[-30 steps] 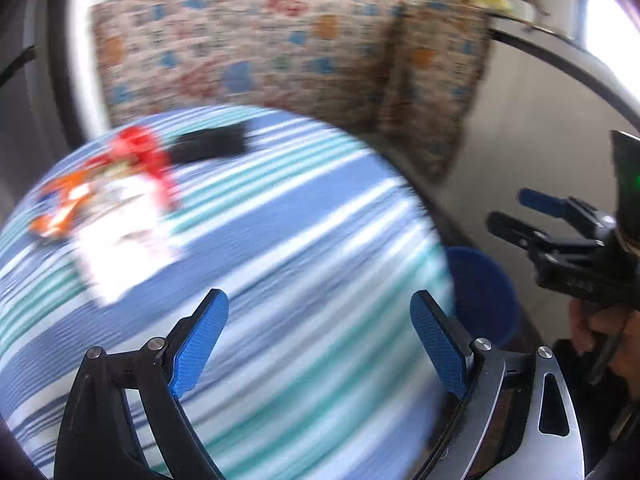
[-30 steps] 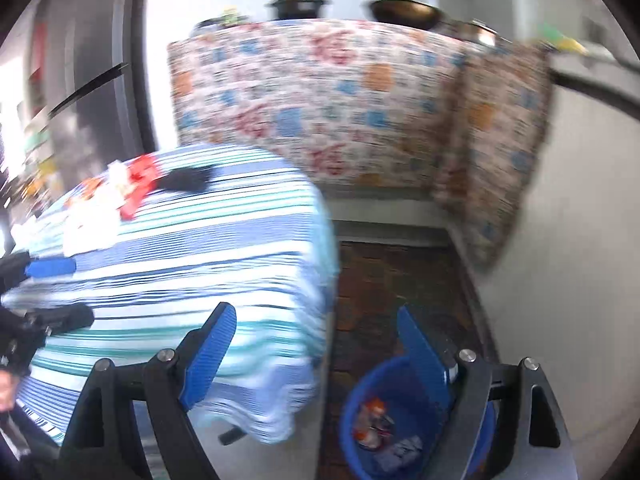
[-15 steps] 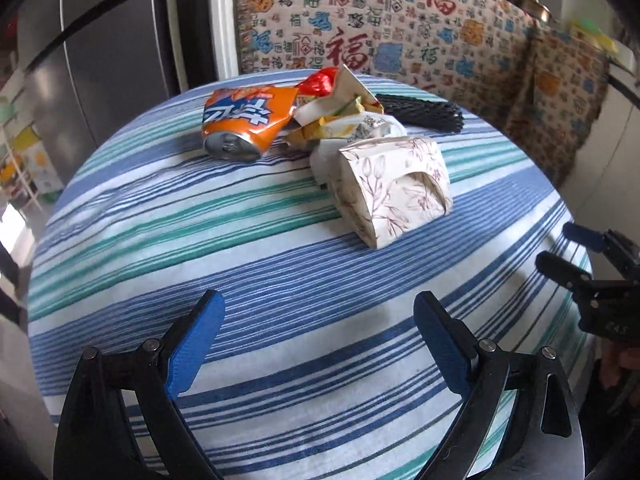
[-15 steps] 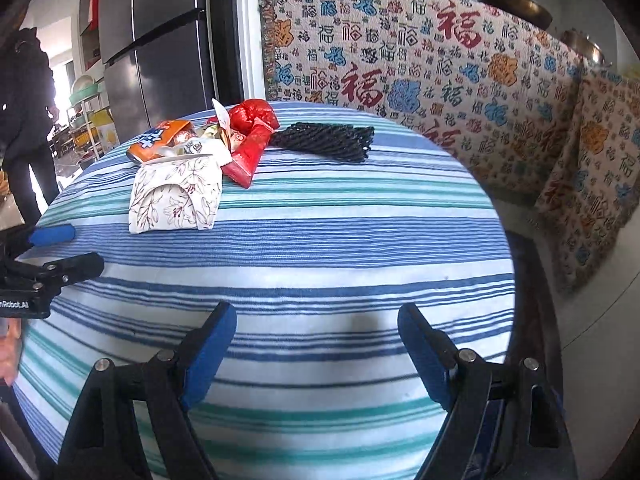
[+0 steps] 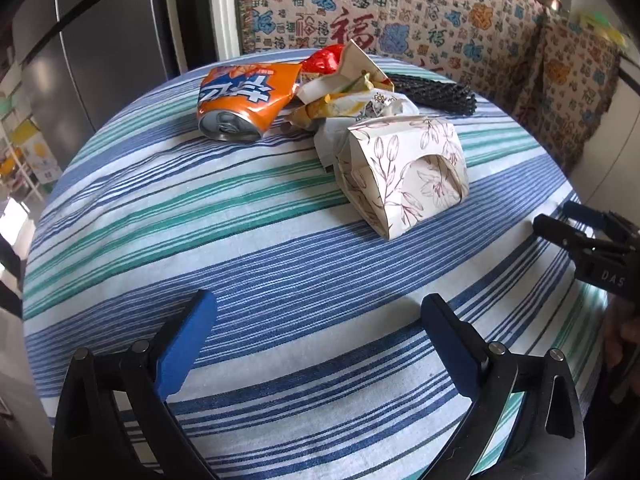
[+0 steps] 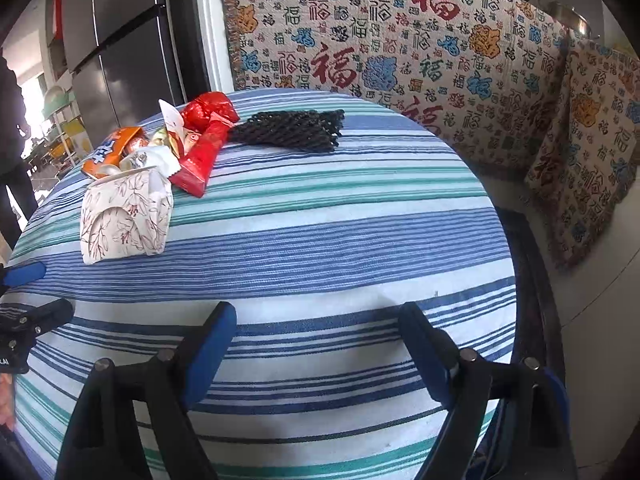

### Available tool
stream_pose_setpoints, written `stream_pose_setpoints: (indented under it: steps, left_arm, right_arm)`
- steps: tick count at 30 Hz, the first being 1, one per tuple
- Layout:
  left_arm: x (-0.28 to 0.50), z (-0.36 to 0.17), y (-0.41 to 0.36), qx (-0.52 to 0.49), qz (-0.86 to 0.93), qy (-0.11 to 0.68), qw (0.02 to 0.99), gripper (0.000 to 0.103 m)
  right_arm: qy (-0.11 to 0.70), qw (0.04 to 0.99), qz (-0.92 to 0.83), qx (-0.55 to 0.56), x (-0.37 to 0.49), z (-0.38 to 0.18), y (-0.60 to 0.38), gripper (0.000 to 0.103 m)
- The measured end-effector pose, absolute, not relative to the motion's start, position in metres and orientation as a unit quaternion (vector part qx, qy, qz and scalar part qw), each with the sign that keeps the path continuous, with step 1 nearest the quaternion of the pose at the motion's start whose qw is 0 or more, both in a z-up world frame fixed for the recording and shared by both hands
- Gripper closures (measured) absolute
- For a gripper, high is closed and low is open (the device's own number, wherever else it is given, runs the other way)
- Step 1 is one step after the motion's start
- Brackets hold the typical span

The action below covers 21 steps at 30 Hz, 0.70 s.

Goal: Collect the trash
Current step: 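Return both tools from the wastebasket to the table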

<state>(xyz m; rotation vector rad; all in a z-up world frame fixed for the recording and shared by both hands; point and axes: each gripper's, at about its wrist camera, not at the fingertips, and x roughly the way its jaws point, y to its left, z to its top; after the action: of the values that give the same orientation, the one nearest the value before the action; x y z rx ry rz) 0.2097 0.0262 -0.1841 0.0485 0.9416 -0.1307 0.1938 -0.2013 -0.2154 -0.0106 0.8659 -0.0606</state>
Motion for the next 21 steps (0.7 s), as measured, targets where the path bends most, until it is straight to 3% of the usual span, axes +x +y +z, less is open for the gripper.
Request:
stream_pose_setpoints:
  steps: [21]
  left_arm:
    - [0.2090,-0.1821,0.0292,0.014,-0.074,0.453,0.888,0.000]
  right_arm:
    - [0.420,0.907,-0.038,-0.014,0.1936,-0.2141,-0.1981,0.017]
